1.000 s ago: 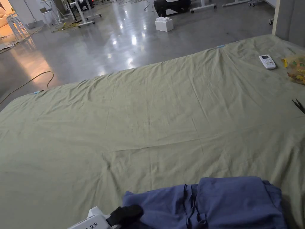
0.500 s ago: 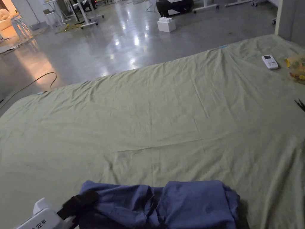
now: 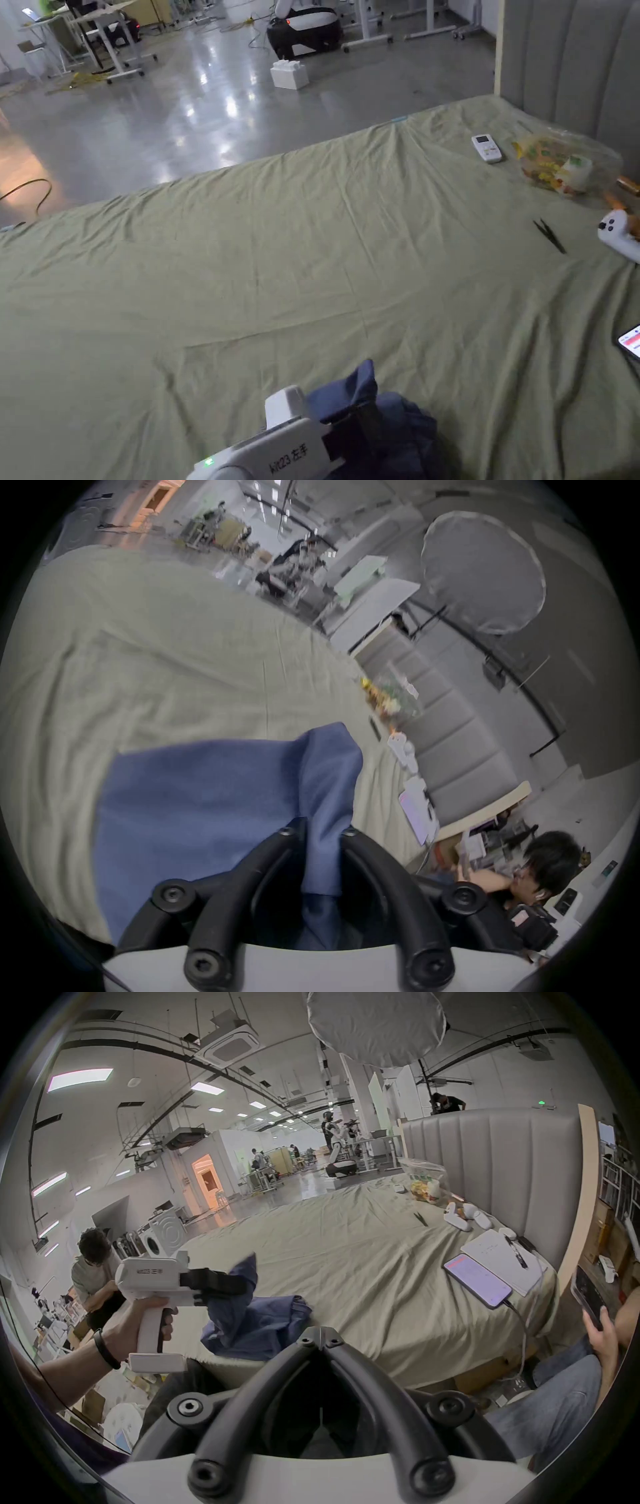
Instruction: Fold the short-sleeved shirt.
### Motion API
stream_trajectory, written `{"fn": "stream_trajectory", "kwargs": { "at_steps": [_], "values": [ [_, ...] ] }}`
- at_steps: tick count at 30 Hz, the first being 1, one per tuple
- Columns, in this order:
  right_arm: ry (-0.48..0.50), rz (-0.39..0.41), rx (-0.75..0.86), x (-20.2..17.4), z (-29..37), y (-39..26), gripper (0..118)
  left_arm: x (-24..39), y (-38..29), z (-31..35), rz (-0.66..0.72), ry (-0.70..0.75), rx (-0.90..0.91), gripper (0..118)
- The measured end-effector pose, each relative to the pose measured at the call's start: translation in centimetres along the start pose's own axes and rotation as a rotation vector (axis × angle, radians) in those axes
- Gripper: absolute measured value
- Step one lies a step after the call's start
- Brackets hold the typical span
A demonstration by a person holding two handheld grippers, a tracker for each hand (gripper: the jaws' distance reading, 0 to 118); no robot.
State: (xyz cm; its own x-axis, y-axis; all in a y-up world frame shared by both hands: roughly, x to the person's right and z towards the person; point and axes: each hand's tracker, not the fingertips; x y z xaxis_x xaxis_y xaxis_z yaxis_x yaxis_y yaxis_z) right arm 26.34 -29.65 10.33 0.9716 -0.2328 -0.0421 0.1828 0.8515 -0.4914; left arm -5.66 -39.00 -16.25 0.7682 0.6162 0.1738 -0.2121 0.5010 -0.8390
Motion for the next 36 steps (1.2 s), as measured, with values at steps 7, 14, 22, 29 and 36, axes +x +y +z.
{"fn": "stream_trajectory", "kwargs": {
  "at_steps": [7,14,22,29,36],
  "values": [
    [-0.018,-0.064,-0.016,2.2,0.2,-1.0,0,0.4,1.7,4.0,-0.027,-0.047,0.113,79],
    [0.002,-0.062,-0.01,1.7,0.2,-0.8,0,-0.8,-0.2,-3.0,0.109,-0.05,-0.018,9],
    [0.014,-0.088,-0.064,1.5,-0.5,-2.2,0,0.4,-3.4,-7.2,-0.079,0.099,-0.153,3],
    [0.156,-0.063,-0.102,-0.5,-5.3,-0.2,0,0.9,-1.6,2.0,-0.081,-0.081,0.048,4],
    [0.205,-0.005,-0.236,-4.9,-18.1,1.7,0,-1.8,-1.8,13.7,-0.076,0.018,0.165,4]
  ]
}}
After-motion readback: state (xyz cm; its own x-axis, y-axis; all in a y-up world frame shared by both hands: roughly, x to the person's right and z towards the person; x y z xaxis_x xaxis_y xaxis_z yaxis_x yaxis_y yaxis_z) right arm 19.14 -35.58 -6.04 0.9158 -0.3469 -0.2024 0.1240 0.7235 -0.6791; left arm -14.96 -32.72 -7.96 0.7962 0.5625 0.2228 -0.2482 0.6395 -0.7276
